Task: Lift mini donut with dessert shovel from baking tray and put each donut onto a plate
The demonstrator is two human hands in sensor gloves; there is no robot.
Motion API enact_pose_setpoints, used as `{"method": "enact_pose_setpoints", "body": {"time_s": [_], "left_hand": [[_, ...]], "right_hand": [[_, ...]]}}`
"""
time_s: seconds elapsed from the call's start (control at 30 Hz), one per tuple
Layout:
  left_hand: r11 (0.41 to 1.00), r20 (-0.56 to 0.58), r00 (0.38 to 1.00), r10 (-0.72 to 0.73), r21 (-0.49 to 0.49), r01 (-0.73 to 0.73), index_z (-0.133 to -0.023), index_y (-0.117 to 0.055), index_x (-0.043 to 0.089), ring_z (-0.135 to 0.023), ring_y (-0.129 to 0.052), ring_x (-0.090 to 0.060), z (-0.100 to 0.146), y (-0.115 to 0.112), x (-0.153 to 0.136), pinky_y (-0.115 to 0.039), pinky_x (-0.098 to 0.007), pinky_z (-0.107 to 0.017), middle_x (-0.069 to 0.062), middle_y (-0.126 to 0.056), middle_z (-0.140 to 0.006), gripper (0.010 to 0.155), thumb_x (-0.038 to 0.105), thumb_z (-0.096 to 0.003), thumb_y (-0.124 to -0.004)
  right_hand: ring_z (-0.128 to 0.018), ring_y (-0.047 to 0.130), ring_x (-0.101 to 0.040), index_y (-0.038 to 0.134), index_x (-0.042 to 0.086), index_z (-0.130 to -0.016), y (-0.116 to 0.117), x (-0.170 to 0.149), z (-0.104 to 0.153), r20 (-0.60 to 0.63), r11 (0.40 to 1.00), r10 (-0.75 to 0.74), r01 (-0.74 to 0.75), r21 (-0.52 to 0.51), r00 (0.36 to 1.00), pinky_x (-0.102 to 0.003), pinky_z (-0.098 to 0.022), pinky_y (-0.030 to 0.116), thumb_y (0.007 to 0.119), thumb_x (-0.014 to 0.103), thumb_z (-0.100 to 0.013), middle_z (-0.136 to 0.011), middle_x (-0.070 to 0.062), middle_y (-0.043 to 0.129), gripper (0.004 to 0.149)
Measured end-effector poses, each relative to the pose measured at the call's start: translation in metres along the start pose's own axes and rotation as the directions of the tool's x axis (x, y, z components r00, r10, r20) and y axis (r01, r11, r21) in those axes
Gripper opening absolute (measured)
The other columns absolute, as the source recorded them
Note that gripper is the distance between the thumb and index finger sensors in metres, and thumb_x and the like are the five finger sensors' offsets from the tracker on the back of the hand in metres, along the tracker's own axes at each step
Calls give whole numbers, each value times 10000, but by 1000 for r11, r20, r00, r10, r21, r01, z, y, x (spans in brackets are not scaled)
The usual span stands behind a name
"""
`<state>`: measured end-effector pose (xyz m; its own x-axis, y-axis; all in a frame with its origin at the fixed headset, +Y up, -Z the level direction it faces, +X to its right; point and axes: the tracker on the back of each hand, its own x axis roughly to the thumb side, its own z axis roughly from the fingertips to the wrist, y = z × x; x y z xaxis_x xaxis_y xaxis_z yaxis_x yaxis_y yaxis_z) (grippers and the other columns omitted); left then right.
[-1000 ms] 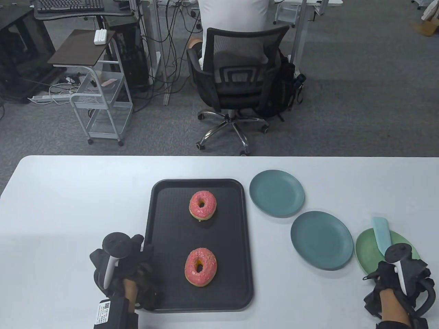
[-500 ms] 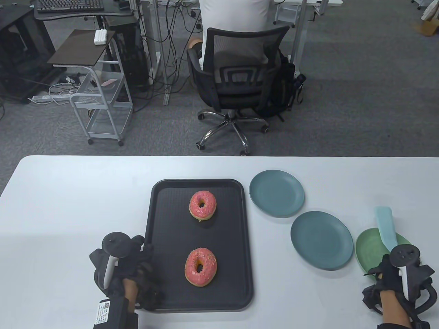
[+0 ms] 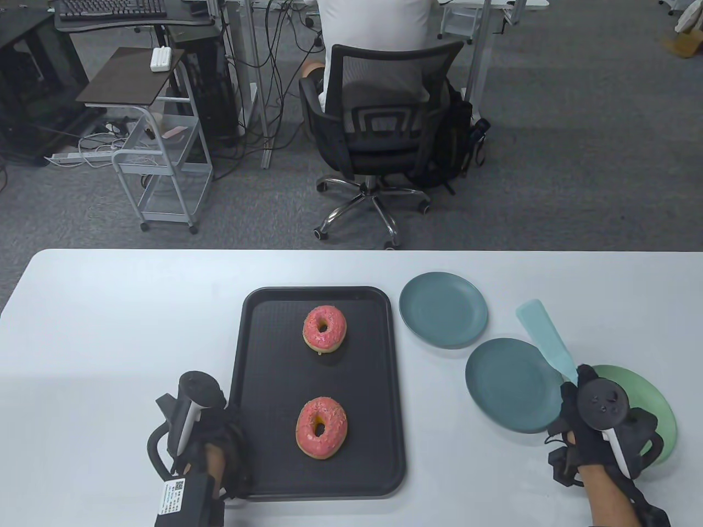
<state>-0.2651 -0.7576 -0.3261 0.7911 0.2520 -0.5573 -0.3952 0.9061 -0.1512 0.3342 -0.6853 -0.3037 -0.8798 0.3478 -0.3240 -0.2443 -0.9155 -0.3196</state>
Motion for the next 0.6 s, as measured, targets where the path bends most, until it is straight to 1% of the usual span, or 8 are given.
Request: {"method": "enact_pose_setpoints", "body": {"time_s": [0.07,0.17,0.2,0.23,0.27,0.37,0.53,0.6], "left_hand": [[1000,6,1000,-27,-1,27,-902,-603,366,-632,-919,-254,1,-1,3,-772,-449,-532,-4,-817,-819,532,478,-409,-766],[999,18,999,-47,-26,48,-914,-592,373,-623,-917,-262,1,-3,6,-776,-443,-526,-1,-820,-818,545,484,-409,-766],[998,18,999,-49,-35,50,-918,-583,375,-621,-923,-223,1,-4,6,-776,-446,-520,1,-820,-816,552,489,-409,-763],[998,18,999,-48,-39,49,-926,-586,363,-611,-926,-213,0,-4,6,-783,-435,-516,-1,-825,-809,559,475,-410,-771],[998,18,999,-47,-40,47,-929,-584,369,-600,-921,-248,1,-4,6,-784,-437,-511,0,-830,-803,561,471,-411,-773],[998,21,999,-35,-59,36,-937,-594,367,-522,-965,-205,-1,-4,5,-822,-415,-466,14,-872,-749,560,453,-416,-781],[997,20,999,-33,-70,35,-938,-590,369,-473,-984,-188,-1,-4,5,-842,-405,-432,16,-863,-738,562,457,-415,-777],[995,16,999,-46,-82,47,-945,-582,365,-474,-980,-175,-1,-5,6,-841,-398,-435,21,-846,-744,569,456,-416,-772]], "right_hand": [[-605,914,-327,534,201,-1003,-1,14,2,49,1000,1,-2,28,999,-572,-601,732,705,390,-474,-874,-166,797,587],[-562,903,-320,525,222,-1009,-2,42,5,134,998,22,-30,52,991,-533,-542,757,704,391,-477,-855,-160,801,586],[-549,898,-315,522,226,-1013,-1,52,5,158,997,27,-38,65,987,-520,-511,760,706,391,-479,-846,-158,805,588],[-524,894,-302,519,231,-1014,-1,60,5,178,996,27,-41,75,984,-502,-482,770,708,394,-479,-820,-150,818,590],[-500,889,-292,520,235,-1014,-2,73,5,202,994,10,-31,100,979,-489,-458,774,710,398,-481,-796,-146,830,589],[-437,891,-268,534,240,-1021,-2,103,4,239,992,-21,-10,128,971,-449,-381,798,716,419,-489,-737,-144,863,590],[-401,896,-269,573,252,-1010,9,150,-3,301,984,59,-107,144,952,-442,-345,804,737,432,-479,-700,-147,889,584],[-397,897,-274,586,254,-1006,19,170,-7,313,976,87,-144,163,946,-447,-343,803,745,432,-476,-693,-148,895,581]]}}
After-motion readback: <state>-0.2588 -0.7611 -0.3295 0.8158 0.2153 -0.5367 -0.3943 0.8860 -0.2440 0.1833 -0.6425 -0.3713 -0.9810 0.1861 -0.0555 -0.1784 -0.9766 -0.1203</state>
